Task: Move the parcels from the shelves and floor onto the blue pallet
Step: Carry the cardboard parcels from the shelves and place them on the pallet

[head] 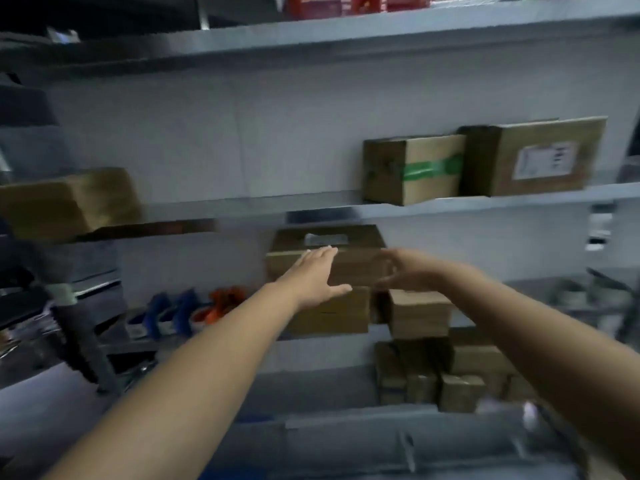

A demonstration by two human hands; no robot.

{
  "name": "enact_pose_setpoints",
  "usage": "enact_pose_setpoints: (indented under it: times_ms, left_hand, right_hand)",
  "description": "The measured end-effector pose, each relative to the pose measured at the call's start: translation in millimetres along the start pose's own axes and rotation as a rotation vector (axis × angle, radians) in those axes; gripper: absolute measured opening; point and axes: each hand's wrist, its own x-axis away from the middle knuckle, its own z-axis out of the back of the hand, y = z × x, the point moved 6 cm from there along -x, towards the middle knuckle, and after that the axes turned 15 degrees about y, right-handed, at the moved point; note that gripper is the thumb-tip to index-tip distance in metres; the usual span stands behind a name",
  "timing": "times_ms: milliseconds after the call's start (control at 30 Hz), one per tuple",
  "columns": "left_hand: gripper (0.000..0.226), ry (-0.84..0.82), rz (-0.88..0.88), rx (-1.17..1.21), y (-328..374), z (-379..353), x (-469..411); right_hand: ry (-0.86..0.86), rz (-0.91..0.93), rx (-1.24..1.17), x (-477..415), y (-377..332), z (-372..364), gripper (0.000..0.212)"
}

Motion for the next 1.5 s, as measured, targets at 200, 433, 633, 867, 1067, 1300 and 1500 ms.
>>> enact_pose_setpoints:
  times_ms: [200, 433, 633, 867, 1067, 1300, 1500]
  left_hand:
    - [0.088, -0.122, -0.257, 0.222, 234, -95, -43]
    - [0.086, -0.234, -0.607, 0.367, 486, -193, -40]
    - [0.084, -0.294, -0.760, 0.398, 606, -268, -45]
    - [0.078, -0.388, -0.841, 0.484, 723, -366, -91]
    - [0.070, -0.456, -0.942, 0.585, 813, -428, -154]
    - [0.071, -0.516, -0.973, 0.558, 890, -496, -201]
    - [0.064, -0.582, -0.965, 0.527, 953, -565, -214]
  right_hand:
    - [0.081, -0.293, 0.060, 127, 198, 115, 0.068]
    - [0.273, -0.673, 0.184, 302, 383, 231, 0.065]
    - [0.355, -0.889, 0.219, 381, 480, 263, 0.067]
    - [0.315, -1.086, 0.264, 408, 602, 275, 0.065]
    - [0.377, -1.193, 0.250, 393, 697, 306, 0.065]
    - [0.458, -1.280, 0.190, 397, 787, 309, 0.057]
    - [0.490, -1.361, 0.117, 425, 877, 318, 0.067]
